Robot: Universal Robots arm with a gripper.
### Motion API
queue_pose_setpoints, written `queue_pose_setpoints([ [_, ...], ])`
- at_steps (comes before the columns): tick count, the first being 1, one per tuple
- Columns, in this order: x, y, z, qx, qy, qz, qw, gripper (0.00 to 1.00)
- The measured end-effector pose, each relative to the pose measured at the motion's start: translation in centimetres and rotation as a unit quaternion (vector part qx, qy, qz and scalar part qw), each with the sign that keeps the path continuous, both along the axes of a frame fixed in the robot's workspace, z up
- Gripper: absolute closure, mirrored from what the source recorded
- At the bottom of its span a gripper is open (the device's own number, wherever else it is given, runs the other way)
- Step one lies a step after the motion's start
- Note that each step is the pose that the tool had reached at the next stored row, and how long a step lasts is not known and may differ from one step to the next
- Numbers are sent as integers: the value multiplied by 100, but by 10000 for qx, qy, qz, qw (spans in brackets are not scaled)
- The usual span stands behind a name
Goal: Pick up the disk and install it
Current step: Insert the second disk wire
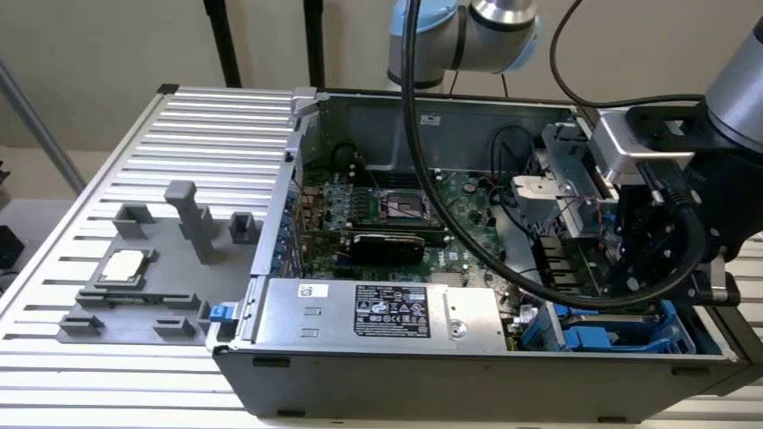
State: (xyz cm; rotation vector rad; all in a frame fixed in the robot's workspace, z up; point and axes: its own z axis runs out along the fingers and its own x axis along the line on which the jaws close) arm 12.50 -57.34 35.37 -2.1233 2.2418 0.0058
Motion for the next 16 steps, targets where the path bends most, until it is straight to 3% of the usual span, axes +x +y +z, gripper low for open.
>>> queue_pose_setpoints([
  [16, 20, -13, -91, 36, 0, 0, 10000, 100],
])
